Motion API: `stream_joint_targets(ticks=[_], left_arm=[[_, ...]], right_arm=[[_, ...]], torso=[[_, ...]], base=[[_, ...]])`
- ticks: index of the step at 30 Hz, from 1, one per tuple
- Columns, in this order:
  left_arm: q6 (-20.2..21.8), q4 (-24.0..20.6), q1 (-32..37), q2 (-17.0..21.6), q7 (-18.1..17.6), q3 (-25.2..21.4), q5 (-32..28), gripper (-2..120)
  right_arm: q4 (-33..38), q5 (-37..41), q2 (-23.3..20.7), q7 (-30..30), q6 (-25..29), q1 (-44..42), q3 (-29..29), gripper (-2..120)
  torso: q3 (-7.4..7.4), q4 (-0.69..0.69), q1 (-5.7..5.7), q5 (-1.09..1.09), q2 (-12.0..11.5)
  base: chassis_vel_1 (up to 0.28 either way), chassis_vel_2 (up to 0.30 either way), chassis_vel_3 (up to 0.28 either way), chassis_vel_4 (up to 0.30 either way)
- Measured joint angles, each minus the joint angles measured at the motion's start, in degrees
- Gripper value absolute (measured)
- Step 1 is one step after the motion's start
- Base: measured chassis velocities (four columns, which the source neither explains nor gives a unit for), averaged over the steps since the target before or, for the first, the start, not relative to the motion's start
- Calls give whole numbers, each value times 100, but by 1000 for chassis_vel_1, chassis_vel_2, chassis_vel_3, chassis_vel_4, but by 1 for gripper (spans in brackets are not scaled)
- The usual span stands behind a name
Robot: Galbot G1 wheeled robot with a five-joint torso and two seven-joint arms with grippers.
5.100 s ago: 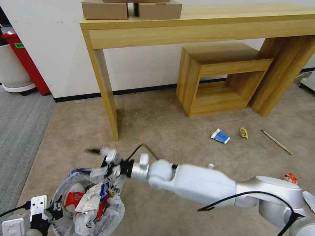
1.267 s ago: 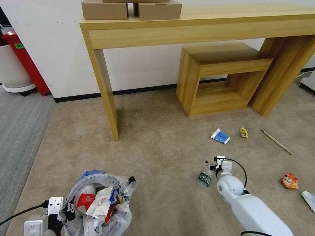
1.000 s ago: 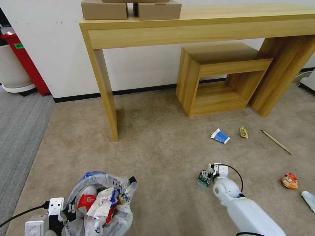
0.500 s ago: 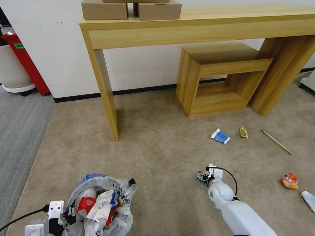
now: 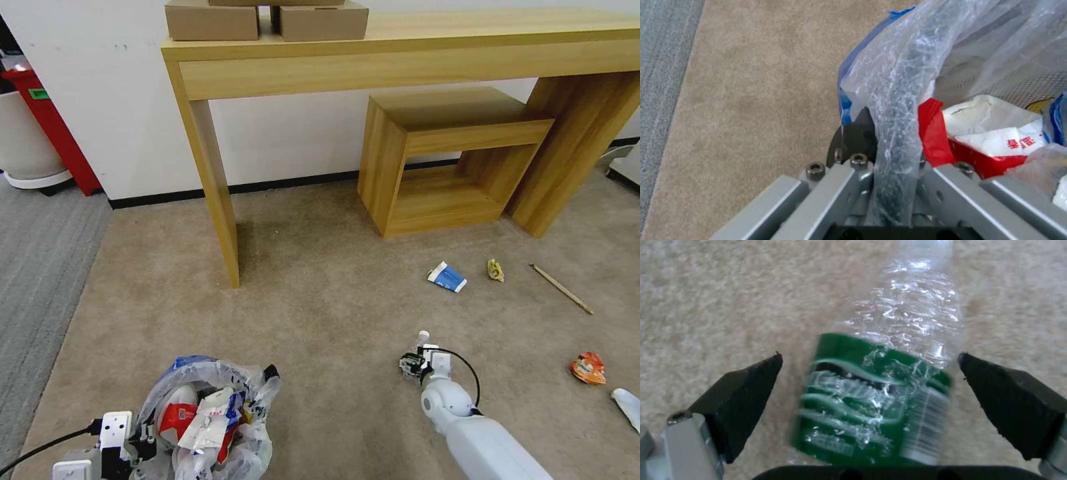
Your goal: Pick up the trash bin and place the garbage on the floor into it.
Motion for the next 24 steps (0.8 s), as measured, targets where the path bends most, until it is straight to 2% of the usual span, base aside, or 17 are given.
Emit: stream_joint_targets(ticks=[20, 24], left_arm=[[-52, 47, -20, -2, 1, 53, 42, 0], [-74, 50, -27, -3, 1, 68, 58, 0]], right_arm=[[-474, -221, 155, -141, 359, 135, -153, 100], [-517, -179, 166, -161, 455, 168, -165, 87]], torso=[[0, 0, 0, 0, 0], [0, -1, 0, 0, -1]], base=[[0, 0, 0, 0], [0, 0, 0, 0]])
